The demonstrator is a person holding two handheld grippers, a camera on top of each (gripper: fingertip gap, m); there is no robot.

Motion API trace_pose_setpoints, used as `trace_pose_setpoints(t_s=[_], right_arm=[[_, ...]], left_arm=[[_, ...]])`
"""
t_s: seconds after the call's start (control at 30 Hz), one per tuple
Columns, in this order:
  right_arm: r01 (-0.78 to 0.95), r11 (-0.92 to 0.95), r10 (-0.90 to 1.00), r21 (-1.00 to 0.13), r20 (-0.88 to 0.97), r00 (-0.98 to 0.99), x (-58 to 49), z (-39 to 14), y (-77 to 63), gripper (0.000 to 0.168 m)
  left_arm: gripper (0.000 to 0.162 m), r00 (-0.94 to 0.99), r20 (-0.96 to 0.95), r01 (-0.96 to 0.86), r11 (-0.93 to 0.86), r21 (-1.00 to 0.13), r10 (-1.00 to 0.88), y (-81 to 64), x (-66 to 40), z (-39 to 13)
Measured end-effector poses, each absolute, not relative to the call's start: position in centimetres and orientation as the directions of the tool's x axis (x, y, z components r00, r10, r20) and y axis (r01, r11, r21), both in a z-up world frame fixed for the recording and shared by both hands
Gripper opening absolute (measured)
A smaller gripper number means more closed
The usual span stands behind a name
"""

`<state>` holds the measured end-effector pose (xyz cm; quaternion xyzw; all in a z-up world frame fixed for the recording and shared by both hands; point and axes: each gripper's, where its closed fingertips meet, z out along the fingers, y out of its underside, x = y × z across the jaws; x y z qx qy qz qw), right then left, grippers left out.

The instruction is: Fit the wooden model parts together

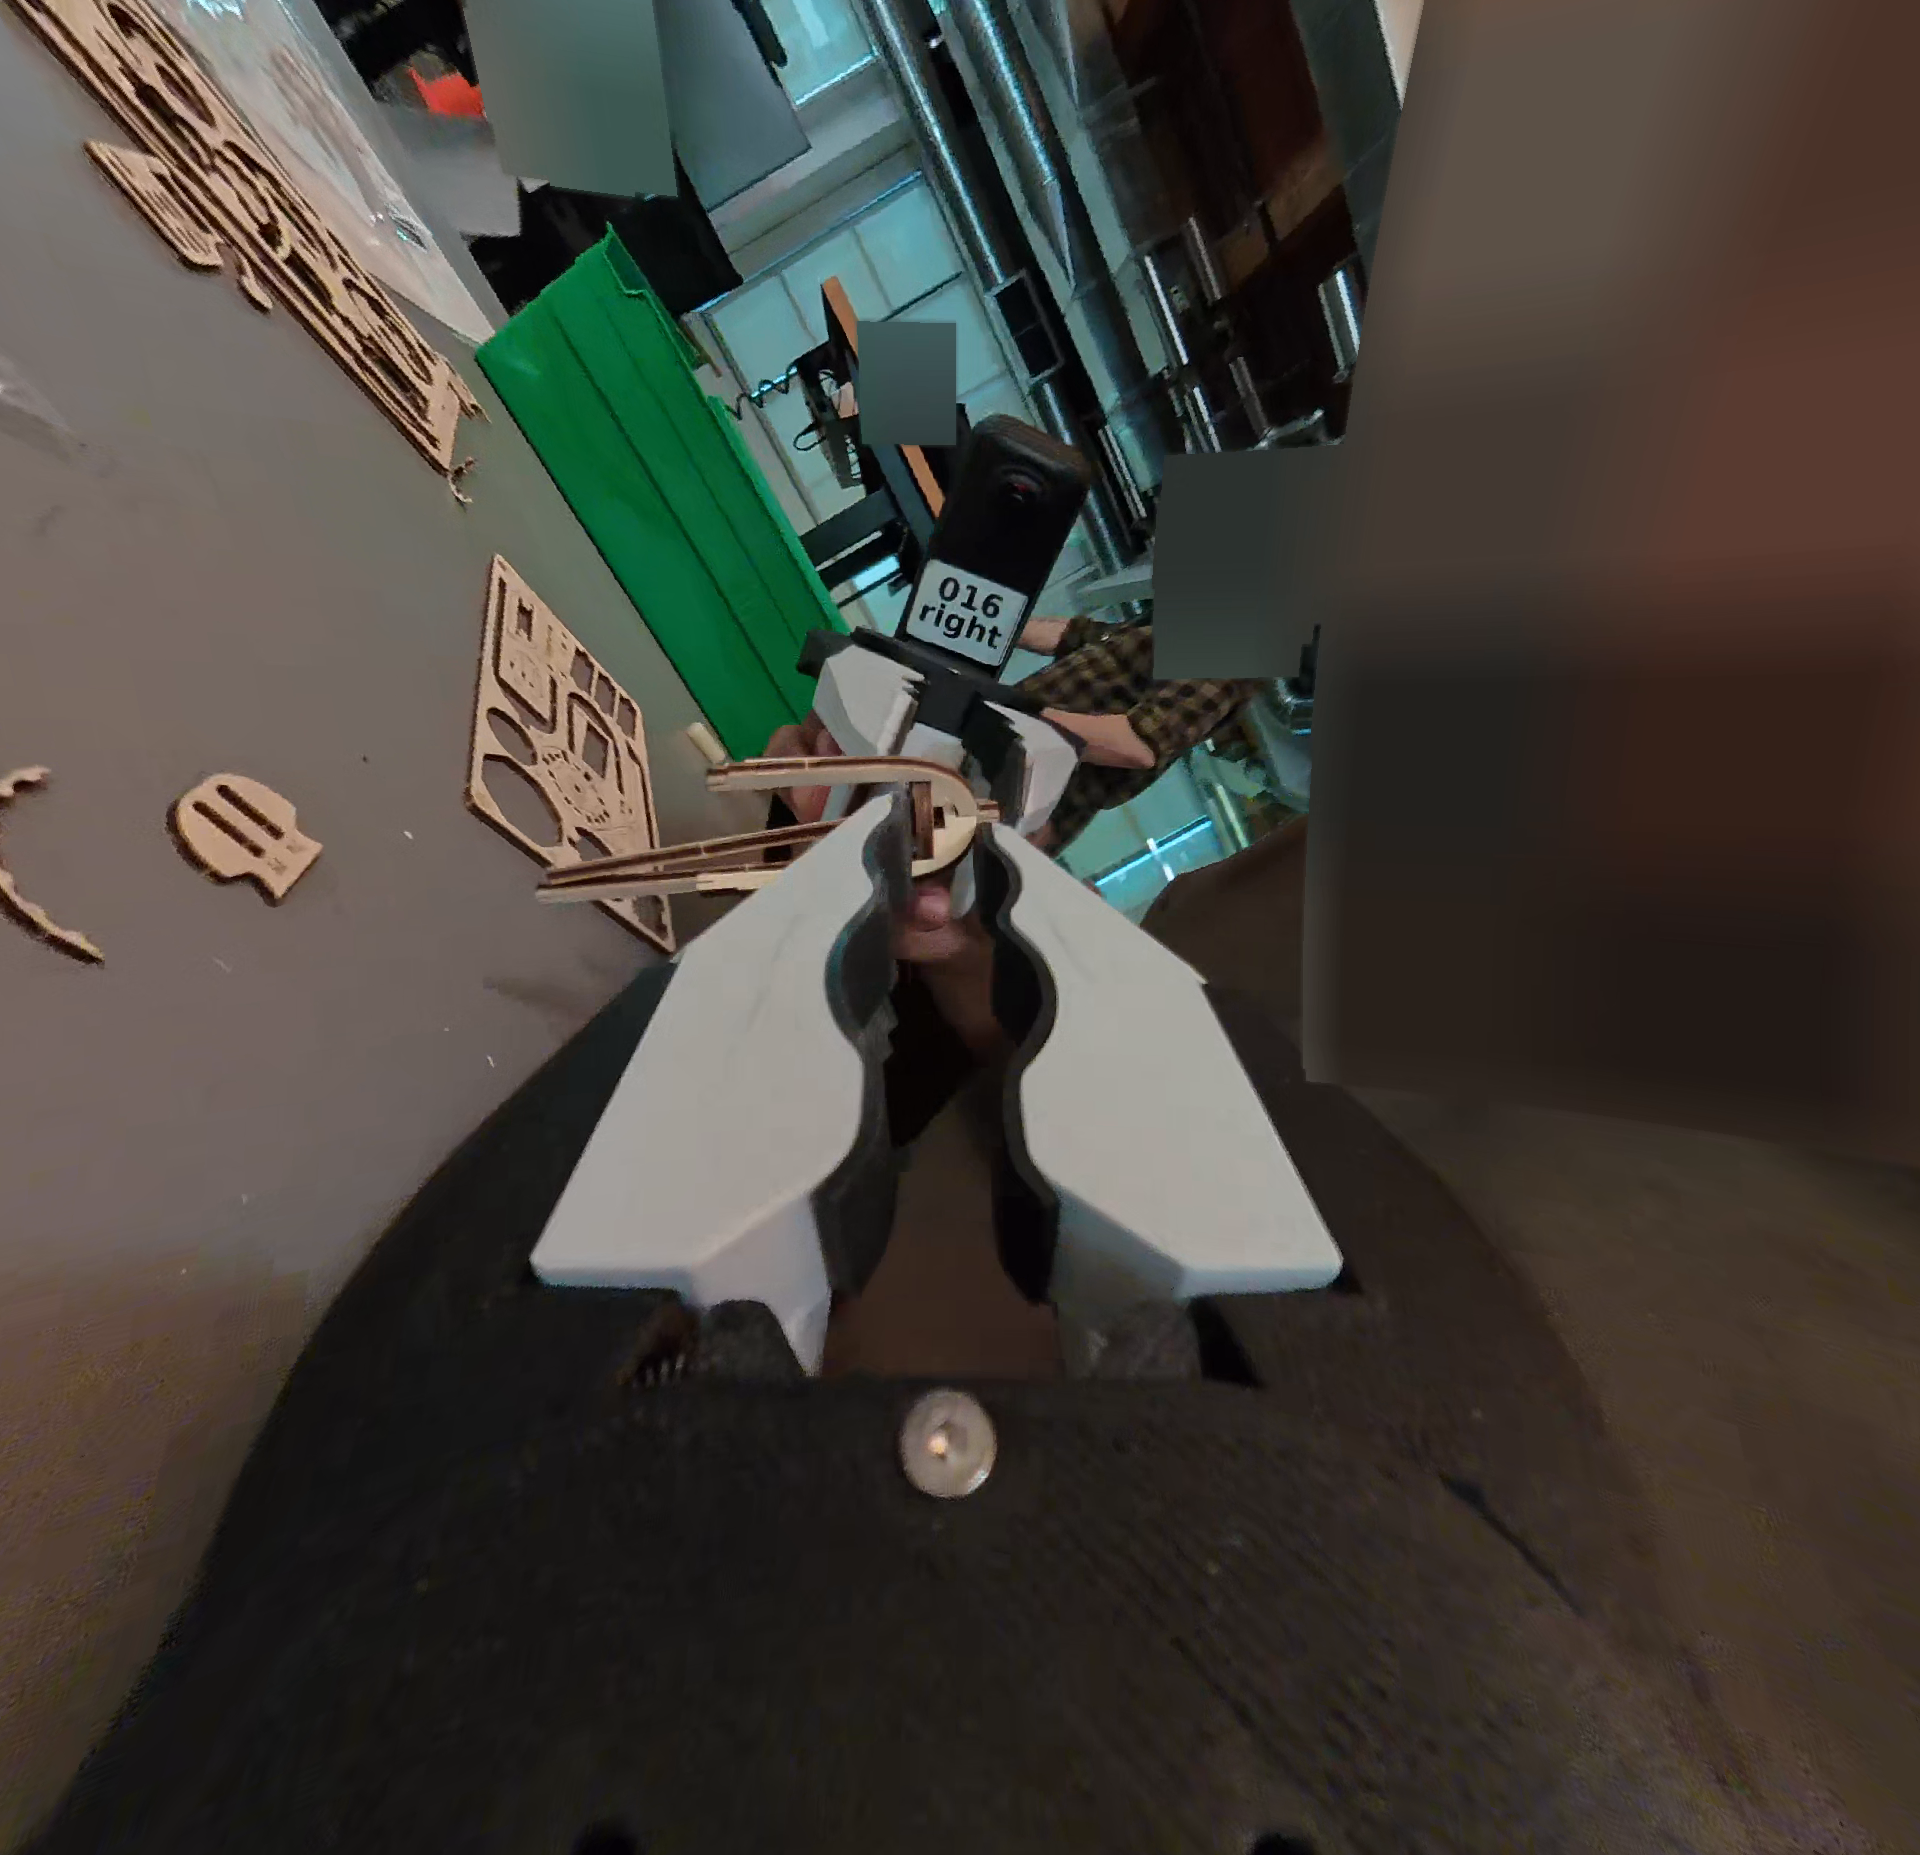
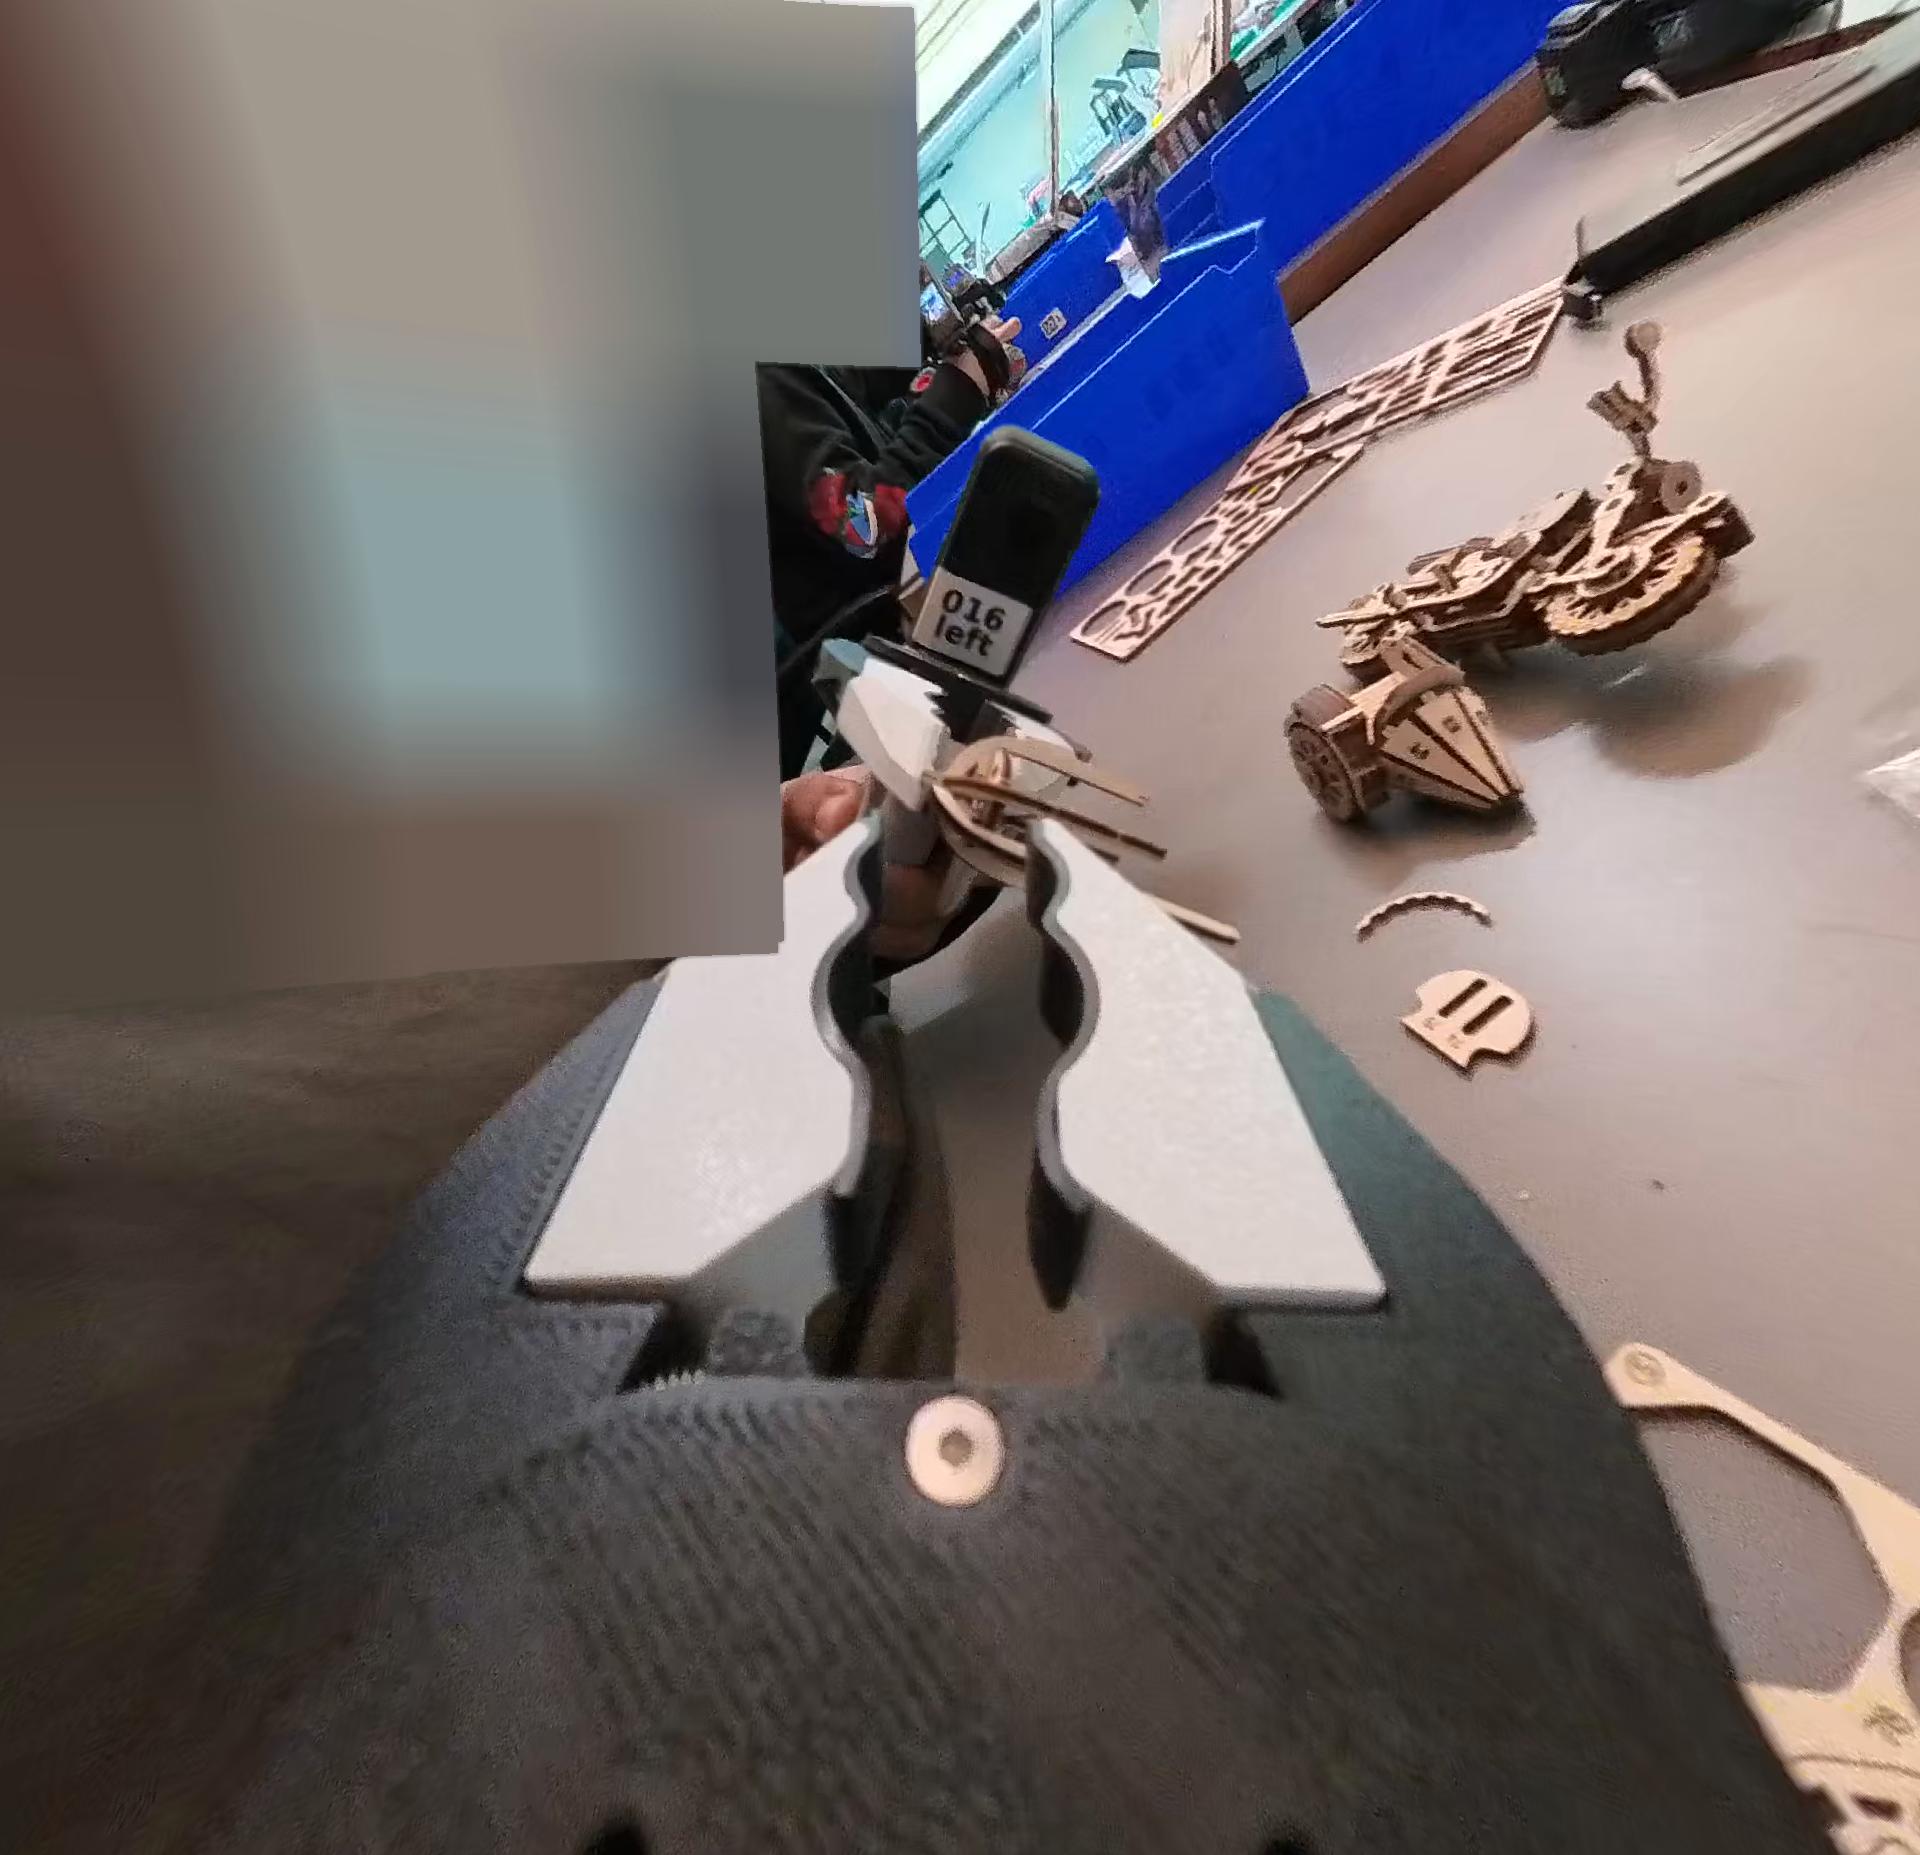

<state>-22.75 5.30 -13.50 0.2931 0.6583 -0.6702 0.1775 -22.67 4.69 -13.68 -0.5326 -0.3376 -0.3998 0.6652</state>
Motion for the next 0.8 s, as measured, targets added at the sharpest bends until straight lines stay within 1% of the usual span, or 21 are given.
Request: trace_pose_setpoints(t_s=[0.27,0.33,0.4,0.53,0.7,0.8], right_arm=[[0.654,-0.054,0.138,-0.755,-0.654,-0.744,-22.4,-13.9,5.1,0.02],[0.655,-0.053,0.135,-0.753,-0.656,-0.743,-22.3,-13.9,5.1,0.014],[0.66,-0.054,0.127,-0.749,-0.661,-0.739,-22.3,-13.9,5.1,0.012],[0.671,-0.053,0.112,-0.74,-0.672,-0.732,-22.2,-13.9,5.1,0.011],[0.69,-0.05,0.083,-0.722,-0.692,-0.717,-21.9,-14.0,5.0,0.011],[0.699,-0.05,0.065,-0.713,-0.701,-0.71,-21.8,-14.0,5.0,0.011]], left_arm=[[0.01,0.53,0.837,0.848,0.08,-0.524,-0.139,5.4,-22.0,-13.7],[0.01,0.538,0.832,0.843,0.074,-0.533,-0.135,5.4,-22.0,-13.7],[0.01,0.539,0.832,0.842,0.072,-0.534,-0.136,5.4,-22.0,-13.7],[0.01,0.542,0.83,0.84,0.063,-0.539,-0.134,5.4,-21.8,-13.8],[0.01,0.59,0.8,0.807,0.042,-0.59,-0.107,5.4,-21.6,-13.9],[0.01,0.591,0.799,0.806,0.04,-0.591,-0.113,5.4,-21.5,-13.8]])
